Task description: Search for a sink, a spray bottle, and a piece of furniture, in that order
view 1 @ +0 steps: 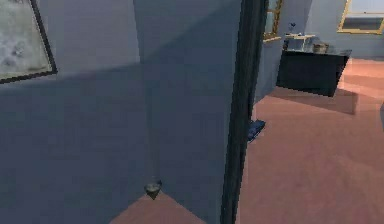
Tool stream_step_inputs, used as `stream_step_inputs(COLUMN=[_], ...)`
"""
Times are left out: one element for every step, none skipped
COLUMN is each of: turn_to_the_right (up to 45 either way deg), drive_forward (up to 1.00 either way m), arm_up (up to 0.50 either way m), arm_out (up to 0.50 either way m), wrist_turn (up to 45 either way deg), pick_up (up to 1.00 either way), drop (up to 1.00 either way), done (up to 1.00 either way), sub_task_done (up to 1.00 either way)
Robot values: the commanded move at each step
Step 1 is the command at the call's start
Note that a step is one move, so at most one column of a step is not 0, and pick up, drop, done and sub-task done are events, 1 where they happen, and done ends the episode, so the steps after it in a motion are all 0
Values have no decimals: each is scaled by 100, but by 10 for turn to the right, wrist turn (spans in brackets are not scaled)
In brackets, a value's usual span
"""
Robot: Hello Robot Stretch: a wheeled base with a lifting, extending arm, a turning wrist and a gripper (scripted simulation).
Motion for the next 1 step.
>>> stream_step_inputs(turn_to_the_right=[420], drive_forward=[0], arm_up=[0], arm_out=[0], wrist_turn=[0], pick_up=[0], drop=[0], done=[0], sub_task_done=[0])
